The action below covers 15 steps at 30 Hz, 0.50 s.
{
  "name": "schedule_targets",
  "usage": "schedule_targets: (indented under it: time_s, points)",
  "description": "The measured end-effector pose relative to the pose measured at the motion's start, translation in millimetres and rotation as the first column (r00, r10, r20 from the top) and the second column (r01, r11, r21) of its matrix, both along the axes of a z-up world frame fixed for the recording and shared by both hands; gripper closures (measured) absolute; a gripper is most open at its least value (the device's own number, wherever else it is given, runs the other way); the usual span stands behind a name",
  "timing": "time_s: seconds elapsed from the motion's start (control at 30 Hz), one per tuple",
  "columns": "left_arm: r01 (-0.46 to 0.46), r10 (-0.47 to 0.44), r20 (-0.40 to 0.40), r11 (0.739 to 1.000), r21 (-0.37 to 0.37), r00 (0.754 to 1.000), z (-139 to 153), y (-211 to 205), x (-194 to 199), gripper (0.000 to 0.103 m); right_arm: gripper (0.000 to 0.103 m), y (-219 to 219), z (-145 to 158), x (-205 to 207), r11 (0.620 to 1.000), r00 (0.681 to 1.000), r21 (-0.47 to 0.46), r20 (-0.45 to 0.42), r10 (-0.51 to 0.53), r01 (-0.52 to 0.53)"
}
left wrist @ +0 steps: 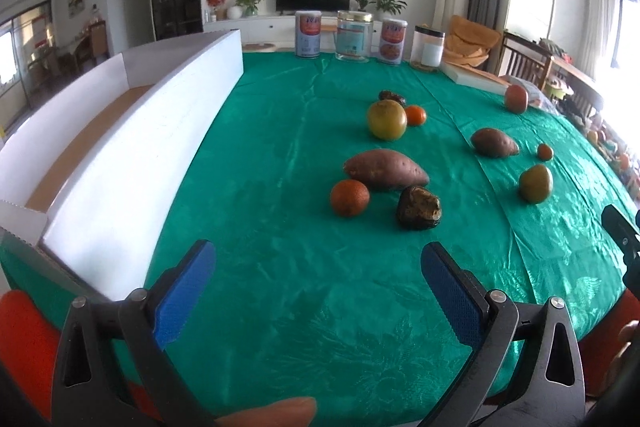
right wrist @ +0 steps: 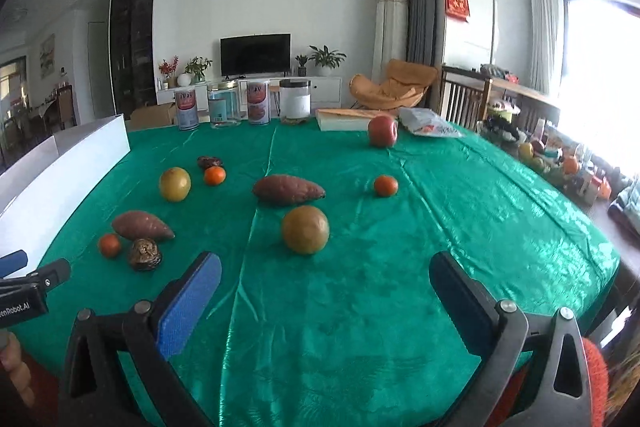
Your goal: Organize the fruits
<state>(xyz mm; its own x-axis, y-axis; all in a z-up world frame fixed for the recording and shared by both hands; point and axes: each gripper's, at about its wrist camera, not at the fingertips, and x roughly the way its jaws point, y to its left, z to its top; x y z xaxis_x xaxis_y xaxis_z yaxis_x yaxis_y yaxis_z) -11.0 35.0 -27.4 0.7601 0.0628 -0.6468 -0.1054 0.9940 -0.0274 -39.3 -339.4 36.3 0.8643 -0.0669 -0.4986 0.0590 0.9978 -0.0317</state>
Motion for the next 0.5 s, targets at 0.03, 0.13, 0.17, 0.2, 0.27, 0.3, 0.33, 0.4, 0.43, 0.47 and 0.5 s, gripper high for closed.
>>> schedule_targets:
  time_s: [0.03,0.13,0.17,0.2,0.27,0.3,0.33,0.4,0.43,0.47,0.5]
  points:
    - [0.005,-0.006,0.006,1.0,0.018,1.0,-1,-1,-2,0.0,0.0,4,-2,0,1.0,1.0,-0.016,-0.003,0.013,-0.013]
    - [0.021,-0.021,-0.003,0.999,0.048,1.0,-8,-6,-4,0.0,0.0,12,-5,-4,0.997,0.999,-0.072,0.013,0.034,-0.033]
    - [0.024,-0.024,-0.008,0.999,0.048,1.0,-10,-6,-5,0.0,0.0,15,-7,-4,0.996,0.999,-0.081,0.011,0.036,-0.035]
    - [0.028,-0.028,-0.01,0.998,0.048,1.0,-11,-7,-6,0.0,0.0,17,-9,-2,0.995,0.999,-0.09,0.003,0.038,-0.037]
    - [0.033,-0.033,-0.002,0.998,0.052,0.999,-10,-8,-6,0.0,0.0,19,-11,0,0.994,0.999,-0.102,-0.006,0.04,-0.04]
    - [0.033,-0.033,0.003,0.998,0.054,0.999,-10,-9,-6,0.0,0.0,19,-12,0,0.994,0.999,-0.1,-0.007,0.039,-0.039]
    - [0.034,-0.034,0.006,0.998,0.055,0.999,-10,-9,-6,0.0,0.0,18,-13,0,0.995,0.999,-0.094,-0.01,0.037,-0.038]
    - [0.034,-0.035,0.006,0.998,0.054,0.999,-11,-10,-6,0.0,0.0,13,-15,1,0.997,0.999,-0.075,-0.017,0.034,-0.036]
    - [0.034,-0.034,0.003,0.998,0.054,0.999,-12,-11,-5,0.0,0.0,11,-16,1,0.997,0.999,-0.065,-0.02,0.033,-0.035]
    - [0.032,-0.033,0.002,0.998,0.056,0.999,-13,-11,-5,0.0,0.0,10,-17,2,0.998,0.999,-0.056,-0.022,0.032,-0.033]
    - [0.031,-0.031,0.002,0.998,0.06,1.0,-14,-11,-5,0.0,0.0,8,-17,3,0.999,0.999,-0.047,-0.024,0.027,-0.028]
